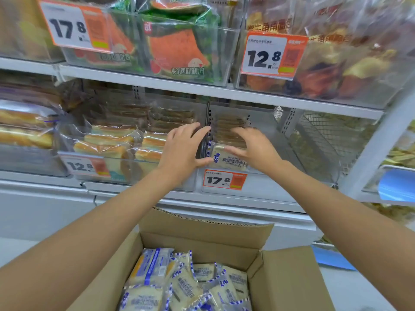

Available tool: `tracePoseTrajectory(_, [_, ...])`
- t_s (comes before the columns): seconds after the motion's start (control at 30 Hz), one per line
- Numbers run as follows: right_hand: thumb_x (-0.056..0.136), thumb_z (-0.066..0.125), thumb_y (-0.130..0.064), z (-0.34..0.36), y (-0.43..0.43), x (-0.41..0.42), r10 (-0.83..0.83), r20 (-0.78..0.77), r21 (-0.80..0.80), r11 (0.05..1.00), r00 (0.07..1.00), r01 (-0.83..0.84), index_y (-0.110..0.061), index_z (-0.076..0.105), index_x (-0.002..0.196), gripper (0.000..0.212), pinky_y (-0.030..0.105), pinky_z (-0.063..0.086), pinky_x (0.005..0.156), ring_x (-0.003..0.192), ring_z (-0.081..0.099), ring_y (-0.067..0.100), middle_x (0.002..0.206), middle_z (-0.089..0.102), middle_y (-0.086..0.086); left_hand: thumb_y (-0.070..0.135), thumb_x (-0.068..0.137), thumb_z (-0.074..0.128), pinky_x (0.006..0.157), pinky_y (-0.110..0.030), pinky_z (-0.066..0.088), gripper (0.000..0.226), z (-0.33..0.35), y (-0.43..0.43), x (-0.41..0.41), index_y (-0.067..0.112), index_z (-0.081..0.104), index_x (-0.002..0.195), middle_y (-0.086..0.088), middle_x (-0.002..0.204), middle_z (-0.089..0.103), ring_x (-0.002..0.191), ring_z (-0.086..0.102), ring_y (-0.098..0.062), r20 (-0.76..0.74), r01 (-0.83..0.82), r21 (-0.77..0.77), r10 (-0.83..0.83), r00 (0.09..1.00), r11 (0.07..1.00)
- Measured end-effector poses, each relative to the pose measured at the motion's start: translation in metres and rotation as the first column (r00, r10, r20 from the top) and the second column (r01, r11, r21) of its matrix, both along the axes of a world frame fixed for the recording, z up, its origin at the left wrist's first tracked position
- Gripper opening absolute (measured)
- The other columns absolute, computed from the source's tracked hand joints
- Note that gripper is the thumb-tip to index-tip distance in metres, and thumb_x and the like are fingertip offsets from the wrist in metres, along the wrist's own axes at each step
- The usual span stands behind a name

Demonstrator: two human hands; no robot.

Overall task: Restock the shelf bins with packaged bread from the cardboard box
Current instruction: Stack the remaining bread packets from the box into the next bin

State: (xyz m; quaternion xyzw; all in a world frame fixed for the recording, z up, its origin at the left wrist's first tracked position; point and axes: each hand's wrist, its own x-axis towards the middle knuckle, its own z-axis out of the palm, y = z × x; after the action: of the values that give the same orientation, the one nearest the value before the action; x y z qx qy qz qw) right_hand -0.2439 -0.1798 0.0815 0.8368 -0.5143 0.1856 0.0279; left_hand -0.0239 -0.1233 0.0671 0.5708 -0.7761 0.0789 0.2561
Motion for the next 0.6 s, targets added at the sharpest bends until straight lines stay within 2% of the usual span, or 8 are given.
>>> tracePoseTrajectory(0.07, [0.092, 0.060, -0.045, -0.001, 0.031, 0.002, 0.009, 0.128, -0.069, 0.998, 0.992, 0.000, -0.016, 0.063, 0.118, 0.039, 0.033, 0.046, 0.083, 0.096, 0.057, 0.019, 0.104, 0.065, 0.001, 0.043, 0.083, 0.071, 0.088, -0.035, 0.041, 0.049, 0.006, 0.018, -0.007, 0.022, 0.057, 0.125, -0.002, 0.117, 0.060, 0.107, 0.054, -0.022, -0.060, 0.019, -0.064, -0.023, 0.998, 0.998])
tracePoseTrajectory(0.13, [0.092, 0.060, -0.031, -0.008, 0.065, 0.008, 0.033, 0.212, -0.076, 0.997, 0.977, -0.017, -0.015, 0.065, 0.101, 0.019, 0.032, 0.045, 0.069, 0.077, 0.051, 0.014, 0.083, 0.058, -0.006, 0.035, 0.086, 0.069, 0.068, -0.034, 0.045, 0.025, 0.001, 0.042, -0.013, 0.020, 0.060, 0.104, 0.003, 0.093, 0.061, 0.084, 0.057, -0.018, -0.182, 0.052, 0.025, -0.046, 0.982, 0.998])
tracePoseTrajectory(0.23, [0.089, 0.059, -0.021, -0.040, 0.109, 0.016, 0.057, 0.250, 0.034, 0.997, 0.966, -0.067, -0.017, 0.065, 0.089, 0.008, 0.034, 0.046, 0.063, 0.069, 0.053, 0.015, 0.075, 0.060, -0.006, 0.035, 0.087, 0.067, 0.066, -0.036, 0.047, 0.020, -0.038, 0.073, -0.011, 0.020, 0.060, 0.098, 0.005, 0.084, 0.063, 0.076, 0.058, -0.016, -0.263, 0.068, 0.353, 0.030, 0.964, 0.933])
tracePoseTrajectory(0.3, [0.089, 0.058, -0.021, -0.078, 0.132, 0.018, 0.040, 0.219, 0.218, 0.972, 0.975, -0.089, -0.019, 0.066, 0.089, 0.008, 0.035, 0.050, 0.068, 0.072, 0.056, 0.014, 0.079, 0.064, -0.007, 0.037, 0.087, 0.067, 0.070, -0.033, 0.050, 0.020, -0.082, 0.091, 0.001, 0.022, 0.062, 0.098, 0.009, 0.083, 0.063, 0.078, 0.060, -0.013, -0.235, 0.047, 0.531, 0.094, 0.967, 0.846])
tracePoseTrajectory(0.37, [0.091, 0.058, -0.023, -0.125, 0.151, 0.019, 0.021, 0.168, 0.467, 0.879, 0.986, -0.098, -0.021, 0.067, 0.099, 0.012, 0.033, 0.052, 0.075, 0.078, 0.059, 0.011, 0.087, 0.065, -0.008, 0.037, 0.087, 0.069, 0.071, -0.031, 0.051, 0.015, -0.130, 0.111, 0.020, 0.026, 0.060, 0.093, 0.012, 0.081, 0.062, 0.077, 0.061, -0.010, -0.233, 0.032, 0.640, 0.155, 0.960, 0.767])
tracePoseTrajectory(0.47, [0.094, 0.060, -0.025, -0.195, 0.164, 0.028, -0.036, 0.071, 0.776, 0.630, 0.997, -0.033, -0.016, 0.062, 0.121, 0.028, 0.029, 0.050, 0.087, 0.097, 0.061, 0.013, 0.111, 0.065, -0.002, 0.030, 0.087, 0.070, 0.067, -0.022, 0.047, 0.012, -0.190, 0.135, 0.051, 0.025, 0.060, 0.088, 0.008, 0.080, 0.063, 0.075, 0.059, -0.006, -0.264, 0.026, 0.748, 0.261, 0.929, 0.664])
tracePoseTrajectory(0.53, [0.096, 0.057, -0.027, -0.237, 0.169, 0.042, -0.139, 0.048, 0.891, 0.454, 0.989, 0.021, -0.011, 0.062, 0.117, 0.027, 0.032, 0.047, 0.086, 0.103, 0.061, 0.022, 0.111, 0.065, 0.004, 0.028, 0.083, 0.073, 0.075, -0.033, 0.053, 0.014, -0.219, 0.147, 0.068, 0.026, 0.059, 0.082, 0.007, 0.075, 0.059, 0.075, 0.060, -0.015, -0.295, 0.020, 0.783, 0.343, 0.892, 0.622])
tracePoseTrajectory(0.6, [0.095, 0.053, -0.036, -0.275, 0.175, 0.058, -0.185, -0.026, 0.924, 0.371, 0.982, 0.094, -0.009, 0.059, 0.116, 0.034, 0.035, 0.047, 0.088, 0.106, 0.059, 0.030, 0.102, 0.062, 0.007, 0.022, 0.083, 0.073, 0.075, -0.034, 0.054, 0.017, -0.233, 0.156, 0.078, 0.026, 0.057, 0.078, 0.004, 0.073, 0.056, 0.071, 0.056, -0.019, -0.342, 0.034, 0.806, 0.417, 0.842, 0.591])
